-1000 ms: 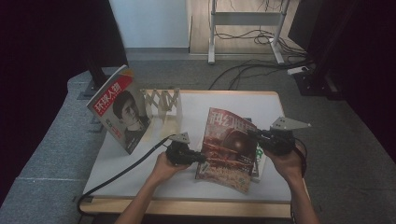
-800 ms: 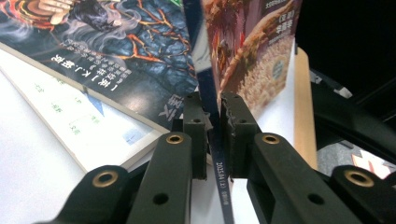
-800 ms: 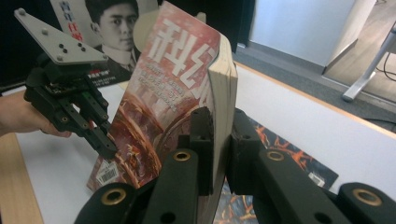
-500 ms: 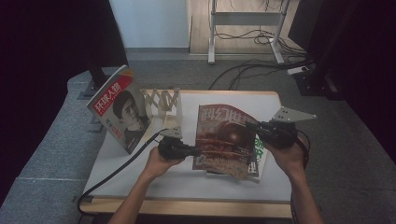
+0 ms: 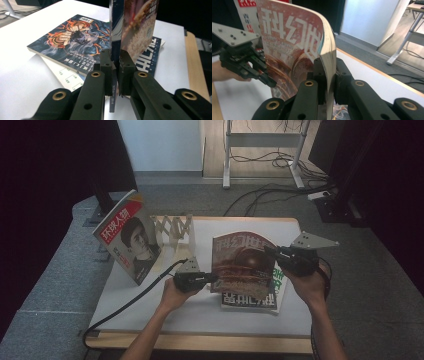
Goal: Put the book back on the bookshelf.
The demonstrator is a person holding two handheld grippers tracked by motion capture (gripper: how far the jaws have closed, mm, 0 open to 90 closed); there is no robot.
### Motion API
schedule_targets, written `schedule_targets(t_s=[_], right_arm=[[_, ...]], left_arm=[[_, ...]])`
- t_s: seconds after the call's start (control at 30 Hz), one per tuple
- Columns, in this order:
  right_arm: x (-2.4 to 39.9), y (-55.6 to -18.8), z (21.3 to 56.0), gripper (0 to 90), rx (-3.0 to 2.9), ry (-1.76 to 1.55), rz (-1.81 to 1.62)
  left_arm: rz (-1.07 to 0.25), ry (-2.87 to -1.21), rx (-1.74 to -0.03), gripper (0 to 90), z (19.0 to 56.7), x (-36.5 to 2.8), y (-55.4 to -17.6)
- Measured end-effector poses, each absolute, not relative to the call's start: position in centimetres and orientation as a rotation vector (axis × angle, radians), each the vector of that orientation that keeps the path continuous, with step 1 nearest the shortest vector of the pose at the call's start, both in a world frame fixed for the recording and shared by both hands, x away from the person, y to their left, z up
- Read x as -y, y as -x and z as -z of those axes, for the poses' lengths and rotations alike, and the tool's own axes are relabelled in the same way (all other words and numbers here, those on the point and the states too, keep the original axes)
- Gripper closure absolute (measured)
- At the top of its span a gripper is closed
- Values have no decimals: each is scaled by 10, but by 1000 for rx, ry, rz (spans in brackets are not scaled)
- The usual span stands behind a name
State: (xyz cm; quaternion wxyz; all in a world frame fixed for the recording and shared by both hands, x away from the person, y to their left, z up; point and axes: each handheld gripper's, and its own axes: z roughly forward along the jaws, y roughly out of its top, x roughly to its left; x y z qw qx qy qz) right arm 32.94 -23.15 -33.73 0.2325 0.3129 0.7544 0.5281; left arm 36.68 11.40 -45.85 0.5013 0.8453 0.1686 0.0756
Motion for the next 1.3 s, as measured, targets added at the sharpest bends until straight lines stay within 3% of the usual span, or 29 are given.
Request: schedule_targets(t_s=[0.47,1.3], right_arm=[[231,-329,336,778,-2077,-883,-1488],[233,-329,336,755,-2089,-872,-1502]], left_arm=[[-203,-2080,-348,804,452,-114,-360],[-155,-2015,-313,765,375,-108,-375]])
